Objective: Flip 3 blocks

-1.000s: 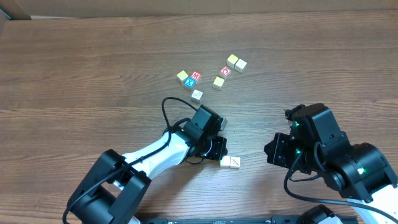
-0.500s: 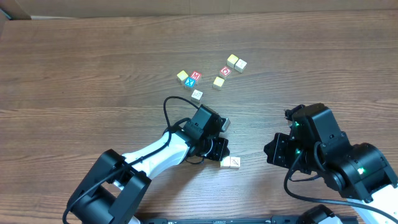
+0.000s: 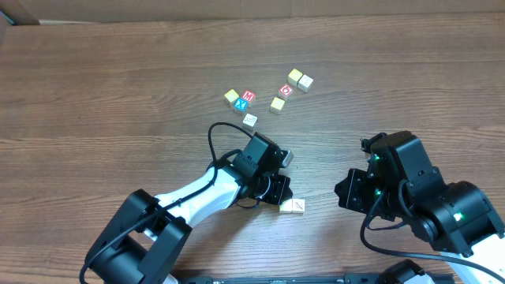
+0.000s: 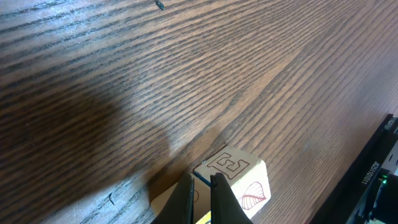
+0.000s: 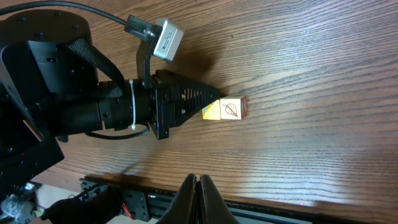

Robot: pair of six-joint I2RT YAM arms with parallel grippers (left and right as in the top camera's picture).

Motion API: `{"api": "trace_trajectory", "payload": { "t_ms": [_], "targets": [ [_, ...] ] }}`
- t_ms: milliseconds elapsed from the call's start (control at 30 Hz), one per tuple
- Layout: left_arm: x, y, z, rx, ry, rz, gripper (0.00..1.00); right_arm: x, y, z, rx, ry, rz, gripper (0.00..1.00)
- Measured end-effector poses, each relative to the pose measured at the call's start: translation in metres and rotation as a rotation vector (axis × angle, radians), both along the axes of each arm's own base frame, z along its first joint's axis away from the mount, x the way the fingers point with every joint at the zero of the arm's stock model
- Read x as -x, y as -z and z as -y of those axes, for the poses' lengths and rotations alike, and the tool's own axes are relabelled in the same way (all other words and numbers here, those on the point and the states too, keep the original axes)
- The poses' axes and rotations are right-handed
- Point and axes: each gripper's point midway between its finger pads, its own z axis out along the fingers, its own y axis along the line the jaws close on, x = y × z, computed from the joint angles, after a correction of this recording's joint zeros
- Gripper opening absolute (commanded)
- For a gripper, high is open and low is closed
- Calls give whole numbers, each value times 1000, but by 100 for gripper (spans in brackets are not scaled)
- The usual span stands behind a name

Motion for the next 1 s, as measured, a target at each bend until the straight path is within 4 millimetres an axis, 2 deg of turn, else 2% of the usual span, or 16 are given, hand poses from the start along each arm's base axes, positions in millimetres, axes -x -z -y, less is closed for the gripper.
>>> {"api": "trace_trajectory", "payload": {
  "t_ms": [233,300,400,500,567,633,767,867,933,1000],
  "targets": [
    [-1,0,0,1,-2,4,4,0,0,0,0,0,0,4],
    [-7,-1,0,2,-18,21,6,0,0,0,0,0,0,4],
    [-26,-2,-8,-7,-89,50,22,0,0,0,-1,1,1,11],
    [-56,-7,-26,-35,-195,78,27,-1,-1,-1,-3,-1,6,21],
    [-80,-17,-37,-56,-259,105,27,-2,-1,-1,-6,2,8,36],
    [-105,-35,-45,-66,-311,150,29,-2,-1,-1,-6,-2,12,46],
    [-149,-80,-48,-71,-361,270,30,-3,-2,-2,-8,-3,15,50],
    [-170,-109,-48,-85,-360,367,36,-3,-2,-2,-8,-4,15,51],
    [-180,-120,-50,-108,-354,413,38,-3,-2,-2,-8,-4,14,52],
    [-187,-120,-53,-153,-341,430,42,-2,-2,-2,-7,-4,12,51]
  ]
}}
